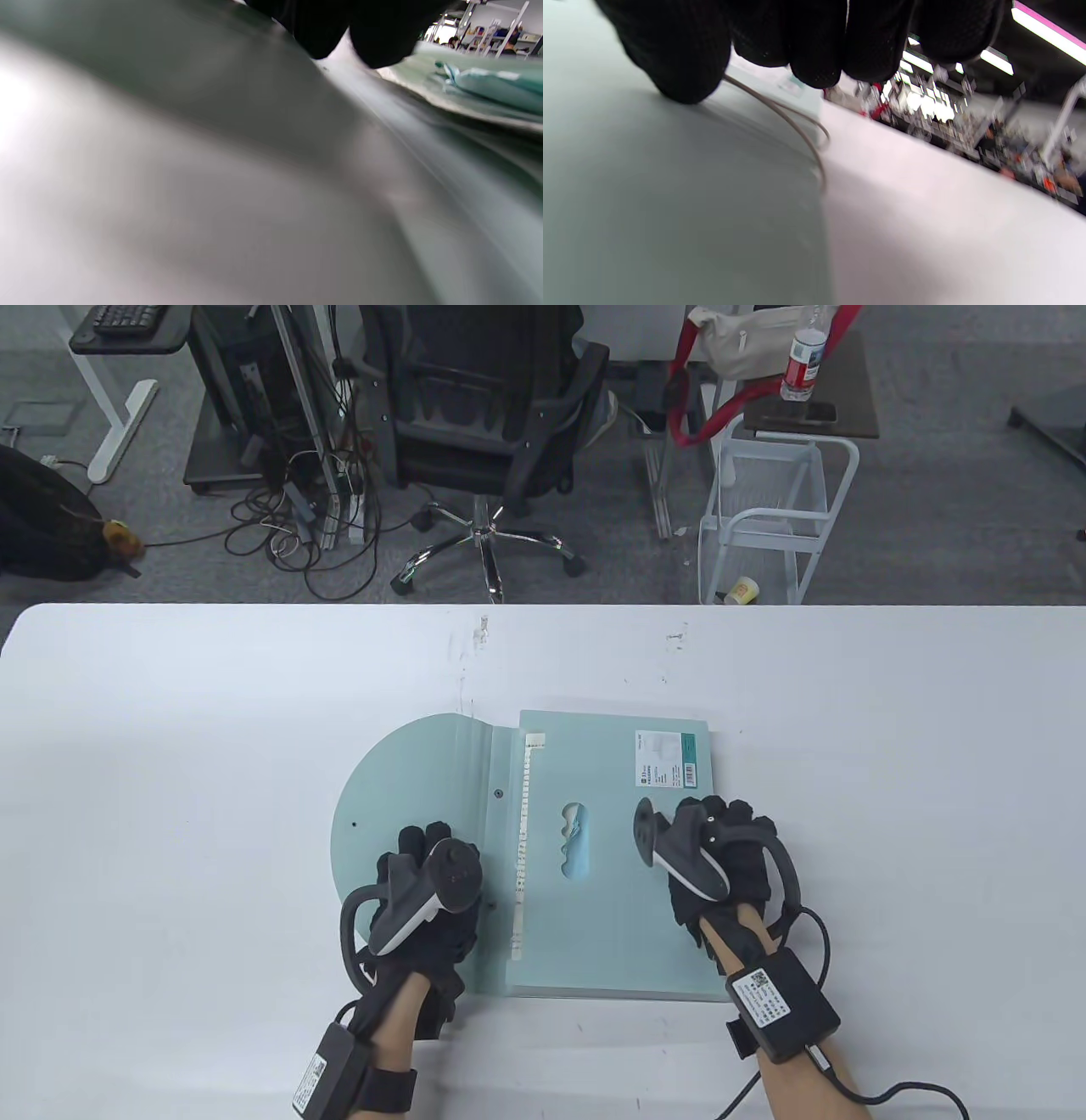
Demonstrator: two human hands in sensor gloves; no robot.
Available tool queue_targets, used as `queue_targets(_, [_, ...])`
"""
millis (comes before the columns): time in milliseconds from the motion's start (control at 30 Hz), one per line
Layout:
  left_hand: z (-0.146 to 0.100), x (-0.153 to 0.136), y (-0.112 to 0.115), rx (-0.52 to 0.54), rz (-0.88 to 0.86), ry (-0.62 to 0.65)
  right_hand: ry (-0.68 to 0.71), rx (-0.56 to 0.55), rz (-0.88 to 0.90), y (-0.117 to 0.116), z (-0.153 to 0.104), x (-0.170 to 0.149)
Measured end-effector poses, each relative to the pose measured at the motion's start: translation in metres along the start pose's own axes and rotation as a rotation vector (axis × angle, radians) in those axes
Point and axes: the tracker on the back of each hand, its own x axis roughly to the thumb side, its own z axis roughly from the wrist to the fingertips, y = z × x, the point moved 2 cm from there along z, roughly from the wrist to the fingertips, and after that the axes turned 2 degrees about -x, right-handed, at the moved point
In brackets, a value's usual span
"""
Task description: Pull documents from accordion folder and sort
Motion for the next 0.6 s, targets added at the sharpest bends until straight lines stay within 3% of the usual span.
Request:
queue_targets(67, [0.002, -0.002, 0.004, -0.032, -0.001, -0.009, 0.045, -0.013, 0.026, 0.010, -0.004, 0.015])
queue_targets(167, [0.004, -0.004, 0.007, -0.072, 0.004, -0.008, 0.084, 0.010, 0.209, 0.024, -0.008, 0.038])
queue_targets(267, [0.005, -0.004, 0.008, -0.076, 0.013, -0.010, 0.097, 0.080, 0.326, 0.033, -0.008, 0.059])
queue_targets(433, [0.004, 0.000, 0.006, -0.052, 0.029, -0.033, 0.095, 0.092, 0.416, 0.040, -0.003, 0.087])
queue_targets(600, [0.004, 0.003, 0.005, -0.049, 0.032, -0.042, 0.024, 0.220, 0.409, 0.034, 0.003, 0.103])
